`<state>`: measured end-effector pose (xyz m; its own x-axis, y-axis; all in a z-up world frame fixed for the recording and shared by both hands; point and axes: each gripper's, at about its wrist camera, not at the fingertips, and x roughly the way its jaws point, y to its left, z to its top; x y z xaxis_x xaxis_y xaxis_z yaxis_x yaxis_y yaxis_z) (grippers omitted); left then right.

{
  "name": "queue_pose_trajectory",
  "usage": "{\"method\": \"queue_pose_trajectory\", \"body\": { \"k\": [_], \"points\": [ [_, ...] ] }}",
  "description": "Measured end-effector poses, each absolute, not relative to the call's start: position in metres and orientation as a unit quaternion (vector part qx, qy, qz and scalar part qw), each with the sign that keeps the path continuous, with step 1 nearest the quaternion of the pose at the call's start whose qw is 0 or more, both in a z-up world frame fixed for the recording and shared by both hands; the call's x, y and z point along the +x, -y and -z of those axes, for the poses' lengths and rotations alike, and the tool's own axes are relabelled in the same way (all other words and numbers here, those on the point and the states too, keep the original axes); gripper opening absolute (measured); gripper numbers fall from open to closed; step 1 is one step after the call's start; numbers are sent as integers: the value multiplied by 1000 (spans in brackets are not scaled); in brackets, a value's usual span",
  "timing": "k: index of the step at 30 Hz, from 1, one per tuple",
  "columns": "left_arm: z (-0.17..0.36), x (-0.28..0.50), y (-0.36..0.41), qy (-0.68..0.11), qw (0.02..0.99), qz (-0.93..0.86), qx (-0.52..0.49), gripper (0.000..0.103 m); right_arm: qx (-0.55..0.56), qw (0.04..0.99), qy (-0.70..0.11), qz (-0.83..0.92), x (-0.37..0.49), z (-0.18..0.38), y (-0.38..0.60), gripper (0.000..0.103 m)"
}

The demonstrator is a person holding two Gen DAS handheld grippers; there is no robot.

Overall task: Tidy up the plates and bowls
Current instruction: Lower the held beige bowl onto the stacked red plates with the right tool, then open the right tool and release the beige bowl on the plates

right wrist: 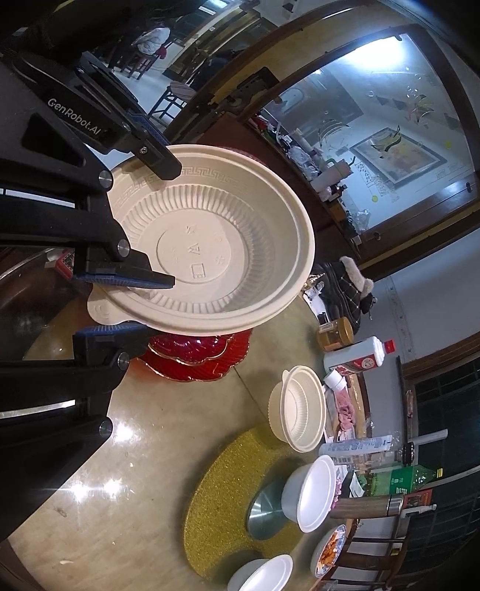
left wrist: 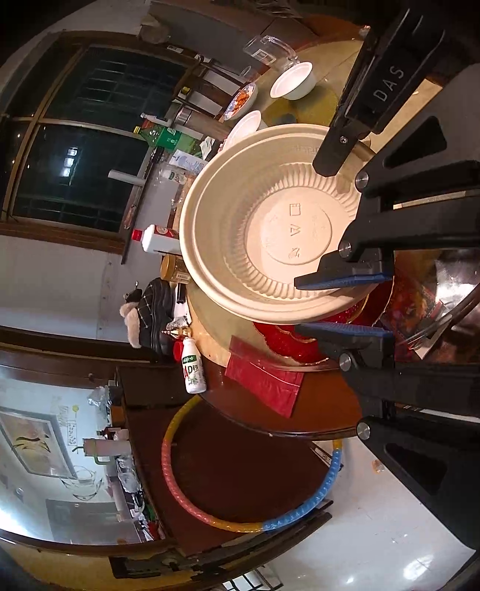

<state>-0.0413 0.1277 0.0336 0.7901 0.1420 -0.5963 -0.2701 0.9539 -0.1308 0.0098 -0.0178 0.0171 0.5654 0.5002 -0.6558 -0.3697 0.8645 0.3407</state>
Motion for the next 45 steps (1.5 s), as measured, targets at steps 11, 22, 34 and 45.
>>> {"method": "queue_pose_trajectory", "body": {
  "k": [11,22,34,45],
  "points": [
    [-8,-6,-138,-358,920,-121,-103,15,82,867,-429,-238,39,7,3,17],
    [16,12,-136,-396,904,-123,-105,15,88,850,-464,-231,65,35,3,17],
    [25,17,-145,-415,893,-119,-129,15,63,847,-479,-223,70,38,-11,21],
    [28,15,-161,-425,882,-111,-171,39,61,837,-499,-217,72,41,-16,41]
  ]
}}
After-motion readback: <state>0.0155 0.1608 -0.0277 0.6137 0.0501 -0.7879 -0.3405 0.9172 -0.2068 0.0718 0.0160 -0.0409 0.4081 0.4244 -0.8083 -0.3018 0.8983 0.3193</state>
